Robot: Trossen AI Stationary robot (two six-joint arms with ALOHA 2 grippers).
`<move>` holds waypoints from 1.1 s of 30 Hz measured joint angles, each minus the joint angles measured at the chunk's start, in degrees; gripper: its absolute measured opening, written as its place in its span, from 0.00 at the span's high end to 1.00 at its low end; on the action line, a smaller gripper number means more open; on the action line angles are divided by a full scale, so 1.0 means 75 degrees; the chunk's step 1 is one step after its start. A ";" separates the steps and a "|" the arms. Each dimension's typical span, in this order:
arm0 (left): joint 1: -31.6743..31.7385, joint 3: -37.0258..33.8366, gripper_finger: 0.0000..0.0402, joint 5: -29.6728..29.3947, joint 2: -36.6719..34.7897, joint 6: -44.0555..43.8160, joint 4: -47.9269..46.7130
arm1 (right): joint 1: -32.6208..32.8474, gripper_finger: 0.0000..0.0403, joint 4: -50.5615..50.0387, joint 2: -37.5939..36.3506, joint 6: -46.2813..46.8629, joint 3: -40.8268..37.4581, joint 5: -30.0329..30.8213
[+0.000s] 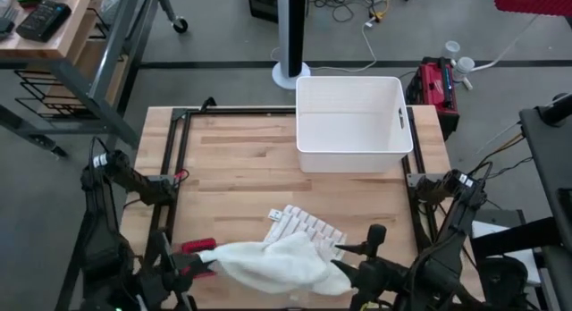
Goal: Fold towel
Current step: Fold the light brown kitchen towel
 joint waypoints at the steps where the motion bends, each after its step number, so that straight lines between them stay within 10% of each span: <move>1: 0.0005 -0.0162 1.00 -0.0003 0.0003 -0.0194 -0.0053 | -0.0039 0.62 0.0002 0.0017 0.0078 -0.0018 0.0000; 22: 0.0251 -0.0652 1.00 -0.0078 -0.0204 0.0224 -0.0198 | -0.1615 0.68 0.0050 0.0066 0.2640 -0.1702 -0.3873; 33: 0.0248 -0.0658 1.00 -0.0074 -0.0204 0.0224 -0.0204 | -0.2495 0.70 0.0528 0.0066 0.4821 -0.2820 -0.4331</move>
